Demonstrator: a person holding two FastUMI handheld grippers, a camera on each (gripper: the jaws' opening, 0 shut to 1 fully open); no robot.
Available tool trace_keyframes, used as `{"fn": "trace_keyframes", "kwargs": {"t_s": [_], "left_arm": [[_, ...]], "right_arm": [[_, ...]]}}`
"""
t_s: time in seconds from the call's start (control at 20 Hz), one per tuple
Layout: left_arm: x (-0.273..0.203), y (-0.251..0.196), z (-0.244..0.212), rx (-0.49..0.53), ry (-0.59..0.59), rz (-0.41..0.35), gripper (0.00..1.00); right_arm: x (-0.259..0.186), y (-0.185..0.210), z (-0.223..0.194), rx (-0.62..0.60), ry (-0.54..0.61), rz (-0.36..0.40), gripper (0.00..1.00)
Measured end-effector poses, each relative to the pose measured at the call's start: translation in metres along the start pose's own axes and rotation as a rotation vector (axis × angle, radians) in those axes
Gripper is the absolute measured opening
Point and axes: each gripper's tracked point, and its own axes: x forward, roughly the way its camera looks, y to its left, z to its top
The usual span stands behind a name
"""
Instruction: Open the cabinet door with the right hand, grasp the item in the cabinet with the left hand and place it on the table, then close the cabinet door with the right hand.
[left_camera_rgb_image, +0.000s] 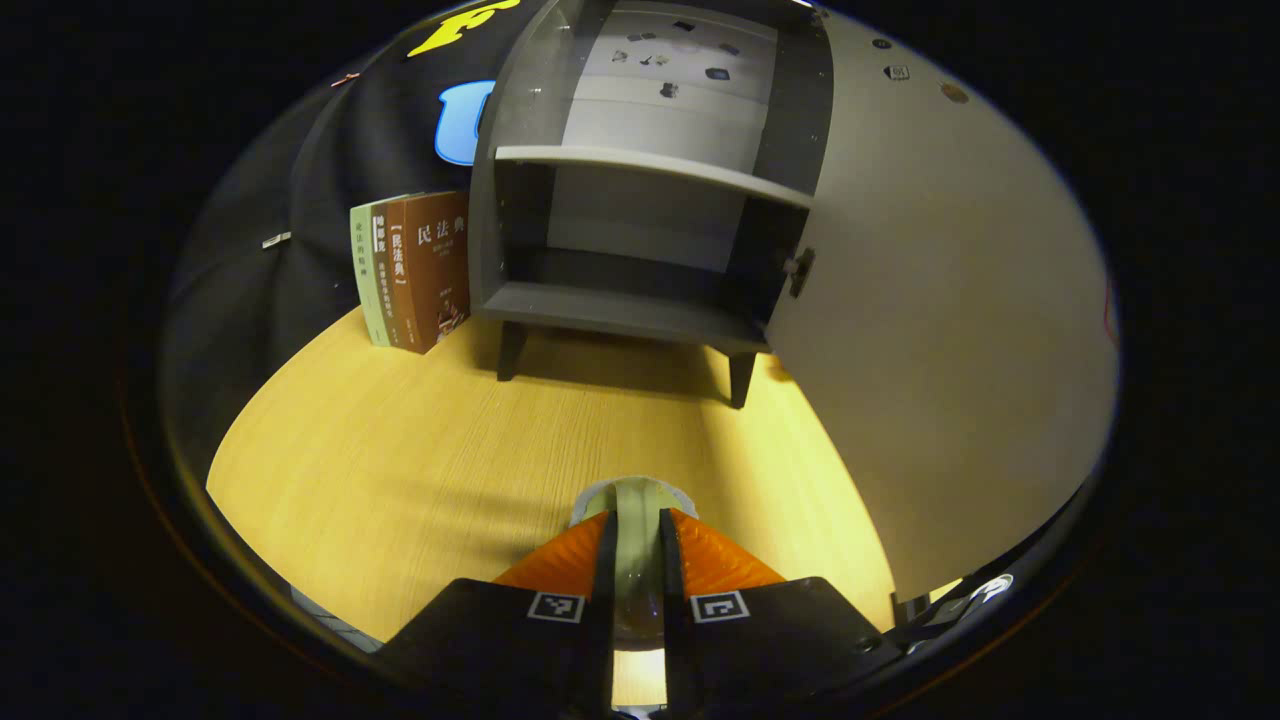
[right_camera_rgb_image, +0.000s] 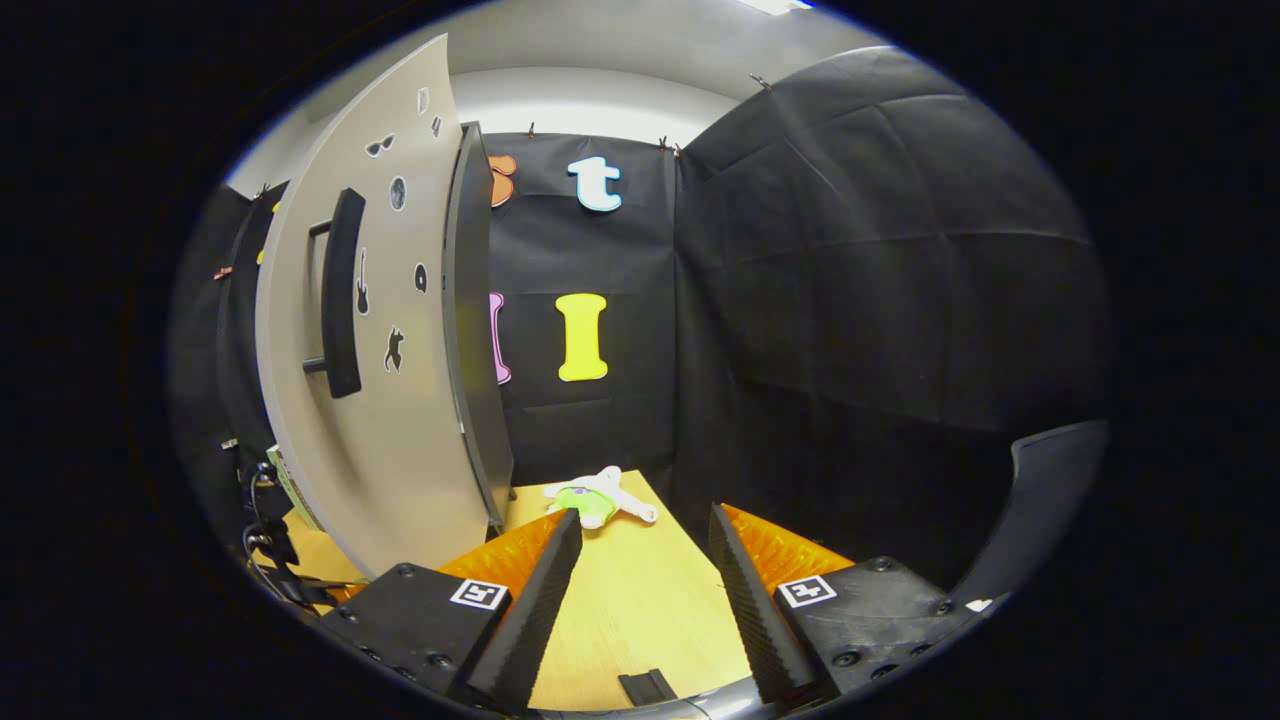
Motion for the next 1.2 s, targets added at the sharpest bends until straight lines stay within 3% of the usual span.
{"fn": "trace_keyframes", "kwargs": {"t_s": [0.2, 0.5, 0.7, 0.85, 0.9, 0.95, 1.0, 1.2], "left_arm": [[0.017, -0.001, -0.018, -0.042, -0.005, 0.001, 0.26], [0.044, 0.016, -0.051, 0.002, 0.037, 0.091, 0.24], [0.05, 0.007, -0.068, -0.058, 0.083, 0.019, 0.26], [0.043, 0.019, -0.062, -0.065, 0.089, 0.06, 0.49], [0.041, 0.016, -0.058, -0.074, 0.085, 0.041, 0.66], [0.037, 0.014, -0.055, -0.085, 0.08, 0.022, 0.7], [0.03, 0.014, -0.05, -0.084, 0.076, 0.013, 0.65], [-0.015, 0.015, -0.012, -0.015, 0.015, -0.006, 0.76]], "right_arm": [[0.018, -0.001, -0.012, -0.016, 0.024, 0.05, 0.82], [0.028, -0.002, -0.03, -0.079, 0.043, 0.067, 0.82], [0.027, 0.002, -0.035, -0.099, 0.077, 0.089, 0.83], [0.021, 0.004, -0.028, -0.101, 0.059, 0.089, 0.83], [0.019, 0.005, -0.026, -0.096, 0.054, 0.089, 0.82], [0.017, 0.006, -0.024, -0.09, 0.052, 0.09, 0.82], [0.015, 0.007, -0.021, -0.088, 0.051, 0.09, 0.83], [-0.004, 0.017, -0.005, -0.081, 0.032, 0.102, 0.83]]}}
